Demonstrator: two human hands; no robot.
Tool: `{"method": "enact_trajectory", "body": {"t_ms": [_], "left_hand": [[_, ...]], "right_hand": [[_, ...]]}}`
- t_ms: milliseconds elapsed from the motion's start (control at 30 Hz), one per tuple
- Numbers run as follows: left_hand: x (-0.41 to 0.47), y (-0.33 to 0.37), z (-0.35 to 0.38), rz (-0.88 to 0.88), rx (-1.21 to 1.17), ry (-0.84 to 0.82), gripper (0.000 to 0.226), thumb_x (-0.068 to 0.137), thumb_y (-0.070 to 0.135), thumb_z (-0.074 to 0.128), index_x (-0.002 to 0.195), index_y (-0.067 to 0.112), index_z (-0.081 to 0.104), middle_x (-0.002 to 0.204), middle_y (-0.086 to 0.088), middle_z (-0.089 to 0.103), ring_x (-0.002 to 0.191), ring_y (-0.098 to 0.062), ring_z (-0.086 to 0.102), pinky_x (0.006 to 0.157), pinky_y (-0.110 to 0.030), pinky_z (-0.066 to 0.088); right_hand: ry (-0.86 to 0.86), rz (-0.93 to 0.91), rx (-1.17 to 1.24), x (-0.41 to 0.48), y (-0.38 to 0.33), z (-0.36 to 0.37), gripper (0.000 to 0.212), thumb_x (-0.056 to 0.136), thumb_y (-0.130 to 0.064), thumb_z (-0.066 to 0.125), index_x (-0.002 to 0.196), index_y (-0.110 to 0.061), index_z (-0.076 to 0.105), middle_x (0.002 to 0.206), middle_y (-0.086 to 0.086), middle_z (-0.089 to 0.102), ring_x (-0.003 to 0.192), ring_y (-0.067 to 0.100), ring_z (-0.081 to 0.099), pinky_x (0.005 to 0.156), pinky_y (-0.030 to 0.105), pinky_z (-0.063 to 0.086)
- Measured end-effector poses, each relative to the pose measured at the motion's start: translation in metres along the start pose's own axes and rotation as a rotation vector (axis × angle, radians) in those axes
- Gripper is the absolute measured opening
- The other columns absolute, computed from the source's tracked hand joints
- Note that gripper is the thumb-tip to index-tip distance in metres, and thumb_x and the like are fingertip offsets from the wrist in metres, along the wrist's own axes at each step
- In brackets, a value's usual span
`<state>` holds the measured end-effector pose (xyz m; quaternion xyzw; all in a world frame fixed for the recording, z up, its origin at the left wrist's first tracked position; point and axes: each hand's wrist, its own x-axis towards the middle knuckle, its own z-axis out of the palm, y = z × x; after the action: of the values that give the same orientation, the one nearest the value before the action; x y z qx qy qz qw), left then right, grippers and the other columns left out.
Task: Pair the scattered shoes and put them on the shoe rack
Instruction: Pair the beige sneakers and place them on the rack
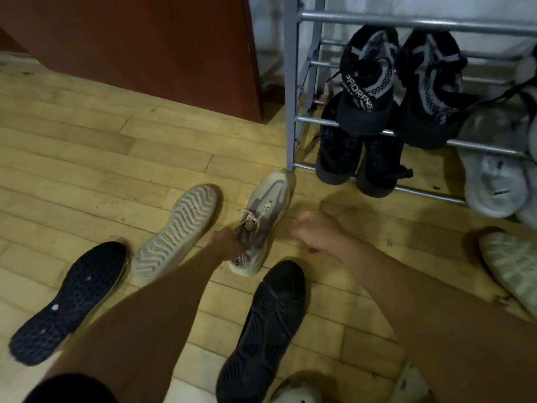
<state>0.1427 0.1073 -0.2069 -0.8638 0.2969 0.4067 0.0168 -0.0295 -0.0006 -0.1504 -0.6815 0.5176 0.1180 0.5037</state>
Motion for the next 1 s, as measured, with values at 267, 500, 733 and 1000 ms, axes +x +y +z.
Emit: {"method": "enact_trajectory", "body": {"t_ms": [267,500,733,1000], "left_hand": [[-0.040,0.005,0.008,-0.147,-0.683,-0.242,0.034,0.072,0.026,0.082,0.085,0.000,0.062,0.066,-0.011,0.058,0.056,-0.016,0.053,0.052,-0.025,0.051],[-0.120,0.013,-0.031,0.072,-0.870,-0.226,0.032,0.080,0.023,0.075,0.104,0.003,0.066,0.101,-0.012,0.069,0.090,-0.022,0.063,0.077,-0.032,0.054],[-0.254,0.041,-0.107,0.399,-0.820,-0.034,0.037,0.077,0.020,0.077,0.110,0.006,0.069,0.105,-0.007,0.073,0.098,-0.020,0.065,0.077,-0.034,0.054],[-0.391,0.101,-0.121,0.613,-0.840,0.111,0.027,0.080,0.016,0.075,0.105,0.005,0.072,0.083,-0.001,0.073,0.071,-0.012,0.066,0.061,-0.024,0.051]], "right_hand": [[-0.004,0.001,-0.088,-0.035,0.003,-0.016,0.018,0.090,-0.019,0.054,0.097,-0.007,0.065,0.091,0.009,0.062,0.087,0.027,0.064,0.078,0.040,0.059],[0.069,-0.065,-0.122,-0.108,-0.027,-0.034,0.033,0.095,-0.030,0.055,0.120,-0.009,0.061,0.118,0.008,0.062,0.099,0.026,0.063,0.086,0.039,0.058],[0.083,-0.303,0.136,-0.225,-0.057,-0.059,0.051,0.091,-0.038,0.062,0.131,-0.007,0.055,0.127,0.010,0.061,0.108,0.023,0.062,0.090,0.038,0.057],[0.343,-0.484,0.329,-0.349,-0.054,-0.114,0.046,0.091,-0.013,0.065,0.133,-0.004,0.050,0.095,0.000,0.061,0.096,0.020,0.062,0.077,0.033,0.057]]}}
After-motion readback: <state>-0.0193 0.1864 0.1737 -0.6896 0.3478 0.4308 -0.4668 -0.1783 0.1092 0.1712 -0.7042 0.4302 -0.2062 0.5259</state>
